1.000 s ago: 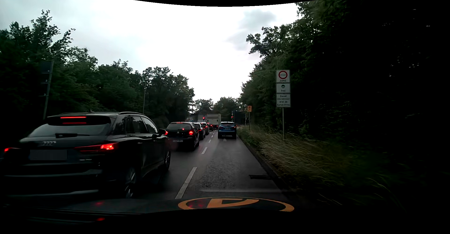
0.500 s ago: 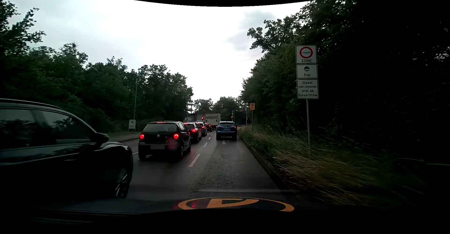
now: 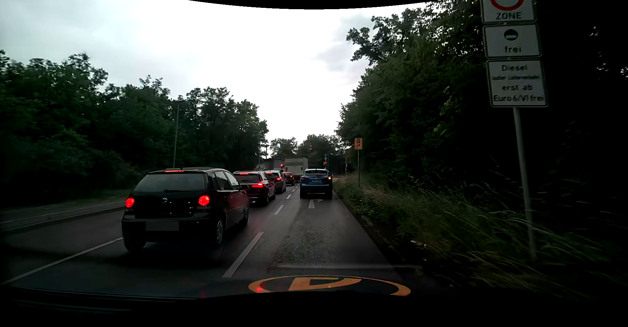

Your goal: Follow the waypoints while adhering to traffic rules and regulations

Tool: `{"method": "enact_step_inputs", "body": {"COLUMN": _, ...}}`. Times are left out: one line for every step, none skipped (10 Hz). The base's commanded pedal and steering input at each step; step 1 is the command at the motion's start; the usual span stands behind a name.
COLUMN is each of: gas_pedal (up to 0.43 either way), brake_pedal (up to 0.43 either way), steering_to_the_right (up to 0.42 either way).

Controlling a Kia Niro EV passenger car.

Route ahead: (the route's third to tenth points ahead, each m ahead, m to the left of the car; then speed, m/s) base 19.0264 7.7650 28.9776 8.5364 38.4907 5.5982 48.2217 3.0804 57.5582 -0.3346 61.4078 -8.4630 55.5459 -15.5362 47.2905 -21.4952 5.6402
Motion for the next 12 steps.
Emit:
{"method": "enact_step_inputs", "body": {"gas_pedal": 0.000, "brake_pedal": 0.000, "steering_to_the_right": -0.014}}
{"method": "enact_step_inputs", "body": {"gas_pedal": 0.000, "brake_pedal": 0.000, "steering_to_the_right": -0.014}}
{"method": "enact_step_inputs", "body": {"gas_pedal": 0.000, "brake_pedal": 0.000, "steering_to_the_right": -0.014}}
{"method": "enact_step_inputs", "body": {"gas_pedal": 0.000, "brake_pedal": 0.043, "steering_to_the_right": -0.017}}
{"method": "enact_step_inputs", "body": {"gas_pedal": 0.000, "brake_pedal": 0.098, "steering_to_the_right": -0.018}}
{"method": "enact_step_inputs", "body": {"gas_pedal": 0.000, "brake_pedal": 0.134, "steering_to_the_right": -0.011}}
{"method": "enact_step_inputs", "body": {"gas_pedal": 0.000, "brake_pedal": 0.140, "steering_to_the_right": -0.012}}
{"method": "enact_step_inputs", "body": {"gas_pedal": 0.000, "brake_pedal": 0.134, "steering_to_the_right": -0.019}}
{"method": "enact_step_inputs", "body": {"gas_pedal": 0.000, "brake_pedal": 0.128, "steering_to_the_right": -0.025}}
{"method": "enact_step_inputs", "body": {"gas_pedal": 0.000, "brake_pedal": 0.128, "steering_to_the_right": -0.025}}
{"method": "enact_step_inputs", "body": {"gas_pedal": 0.000, "brake_pedal": 0.098, "steering_to_the_right": -0.023}}
{"method": "enact_step_inputs", "body": {"gas_pedal": 0.000, "brake_pedal": 0.067, "steering_to_the_right": -0.020}}
